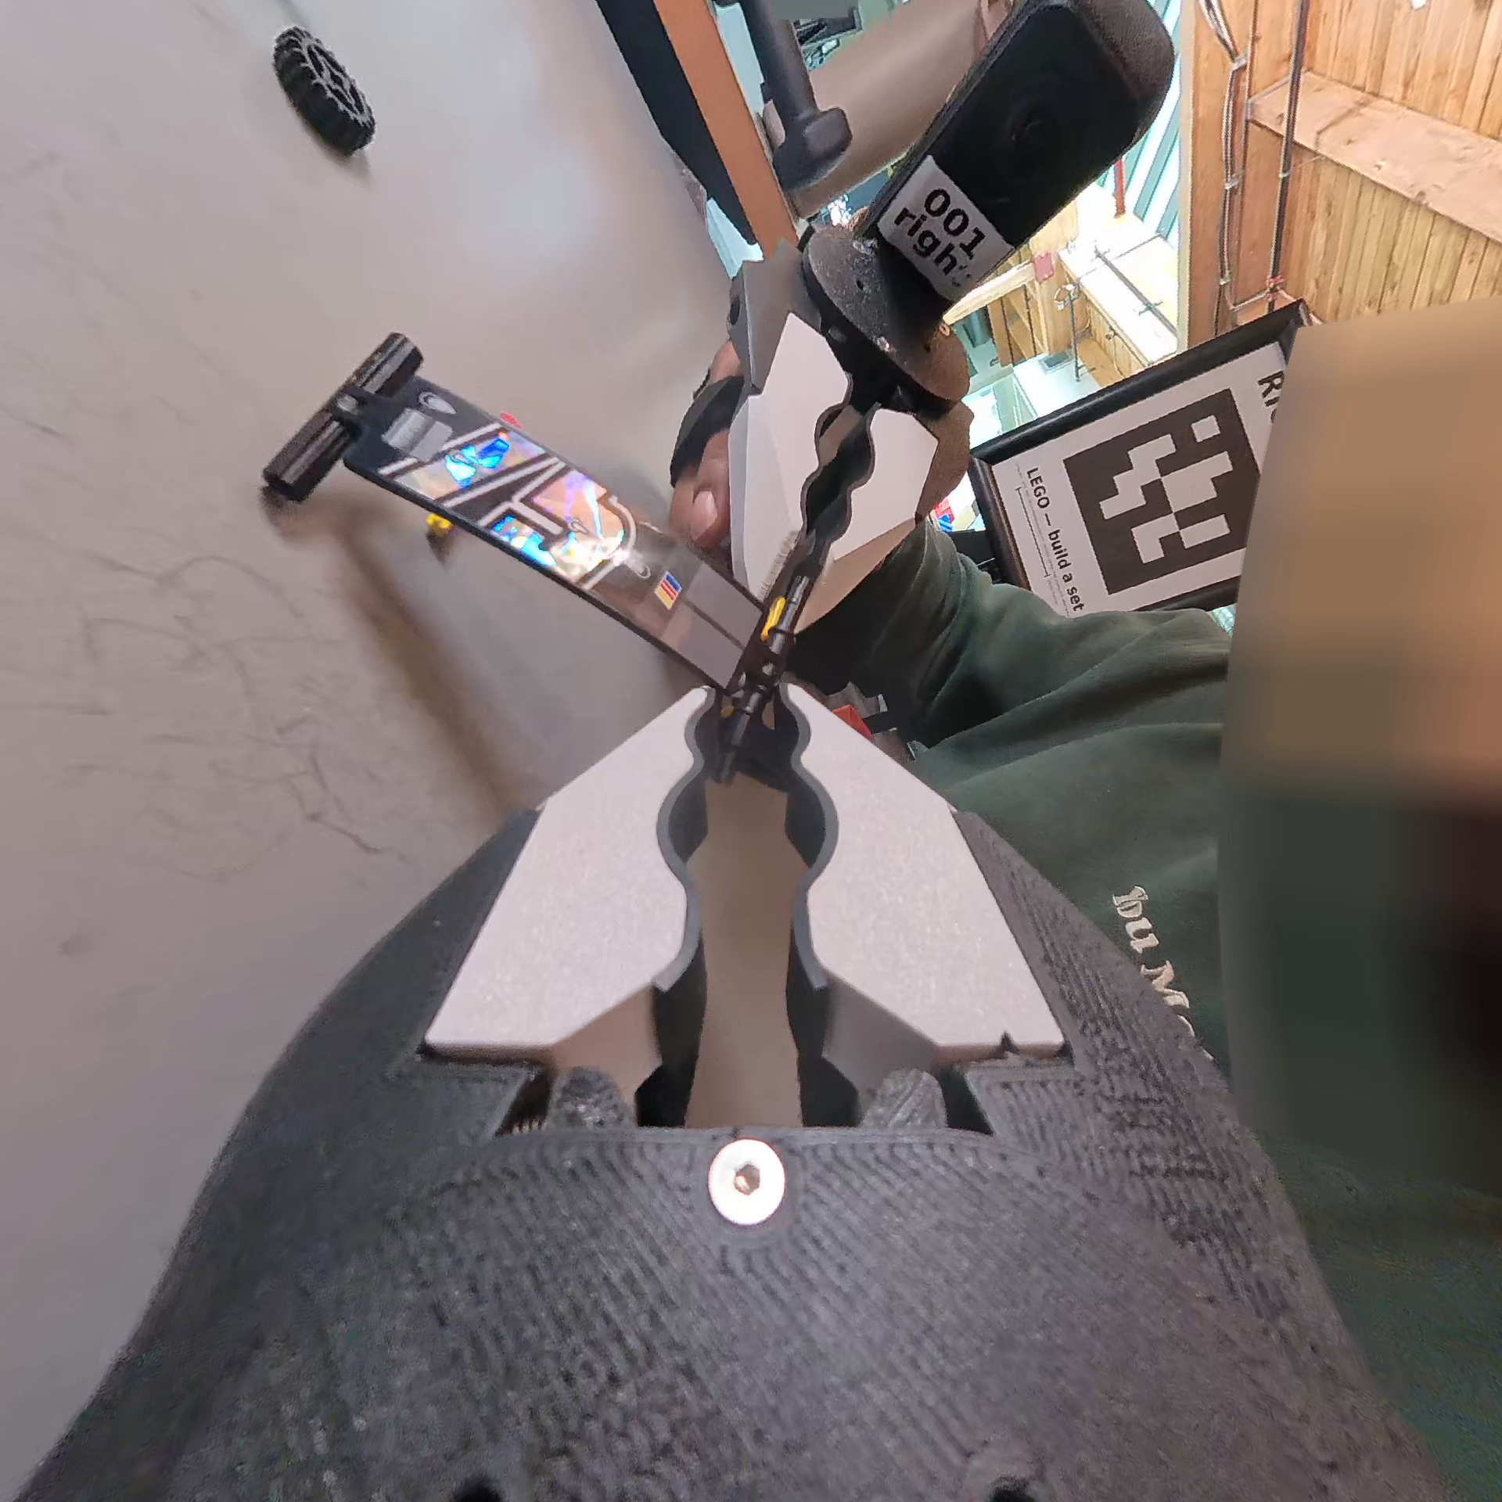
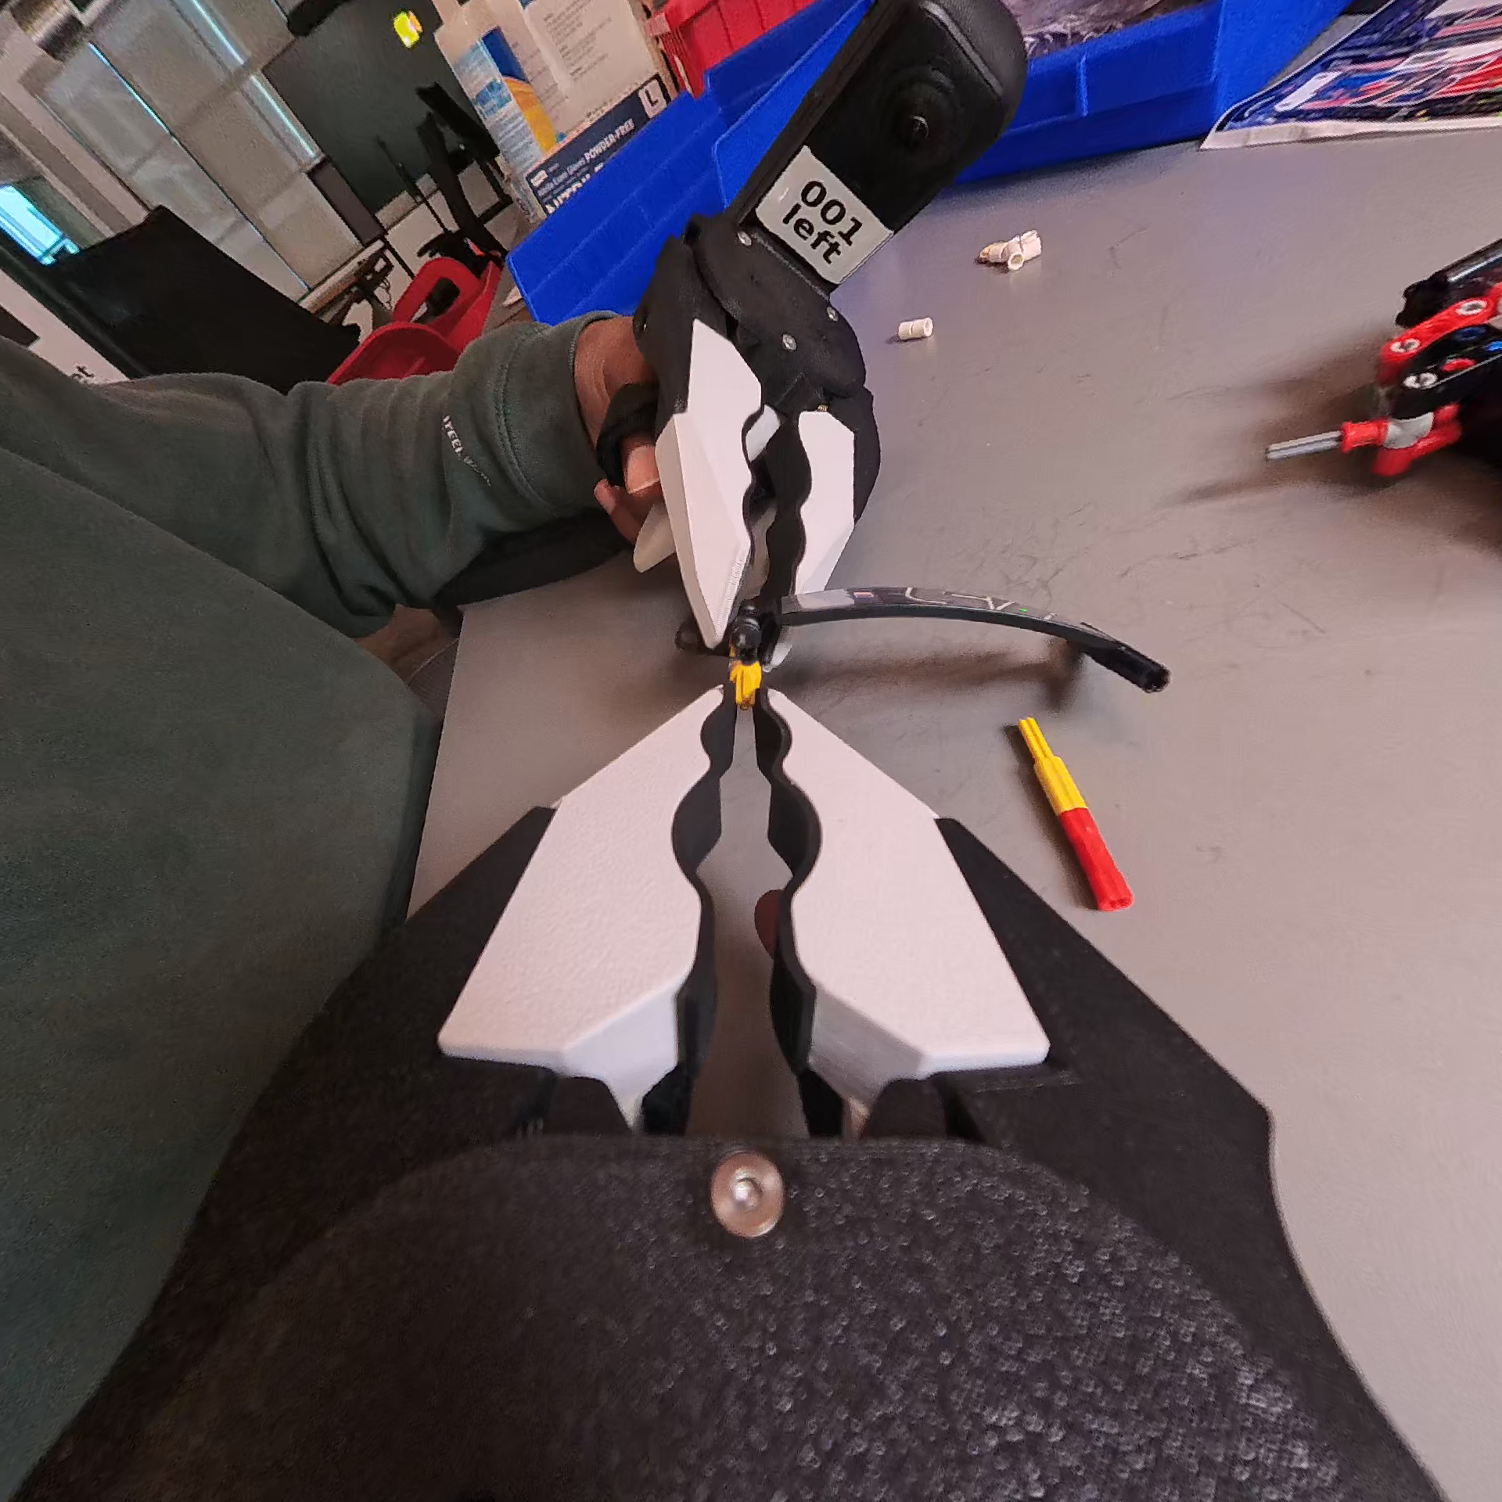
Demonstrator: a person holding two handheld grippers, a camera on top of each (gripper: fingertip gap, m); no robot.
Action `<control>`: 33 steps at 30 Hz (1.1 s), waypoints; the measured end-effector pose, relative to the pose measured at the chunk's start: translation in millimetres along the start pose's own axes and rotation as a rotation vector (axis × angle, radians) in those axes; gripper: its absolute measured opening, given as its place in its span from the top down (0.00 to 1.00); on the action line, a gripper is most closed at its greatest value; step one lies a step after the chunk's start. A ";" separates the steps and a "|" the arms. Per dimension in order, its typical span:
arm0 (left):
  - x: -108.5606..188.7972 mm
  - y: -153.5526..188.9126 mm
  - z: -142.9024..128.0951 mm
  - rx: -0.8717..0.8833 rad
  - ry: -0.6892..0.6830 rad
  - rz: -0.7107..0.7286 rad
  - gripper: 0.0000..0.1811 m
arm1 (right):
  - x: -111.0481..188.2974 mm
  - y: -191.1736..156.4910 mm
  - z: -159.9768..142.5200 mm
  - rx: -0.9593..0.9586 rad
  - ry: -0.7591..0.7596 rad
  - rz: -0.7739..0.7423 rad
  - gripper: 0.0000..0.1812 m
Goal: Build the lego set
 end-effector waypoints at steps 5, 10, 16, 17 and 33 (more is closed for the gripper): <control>-0.4 -1.2 -1.3 0.007 -0.007 0.008 0.94 | -1.9 -0.2 -1.8 0.009 -0.020 -0.001 0.99; -1.3 -0.7 -1.6 -0.002 -0.005 0.013 0.95 | -3.6 -1.0 -5.5 0.005 -0.044 0.011 1.00; 1.0 8.6 3.0 -0.042 0.054 -0.031 0.96 | -2.8 -2.0 -0.9 -0.057 0.038 0.034 1.00; 1.7 12.2 5.3 -0.055 0.081 -0.050 0.96 | -1.3 -3.0 2.9 -0.081 0.079 0.050 0.99; -2.0 38.8 5.7 -0.295 0.072 -0.052 0.88 | 6.4 -9.8 16.1 -0.138 0.221 0.119 1.00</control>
Point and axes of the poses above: each gripper's, where its closed fingertips meet, x back along the fingers, z out of its top, y = z × x across the jaws, the point moved 7 cm from there along x, back along the fingers, and after that the axes turned 10 degrees about -z, right-handed, at the moved point
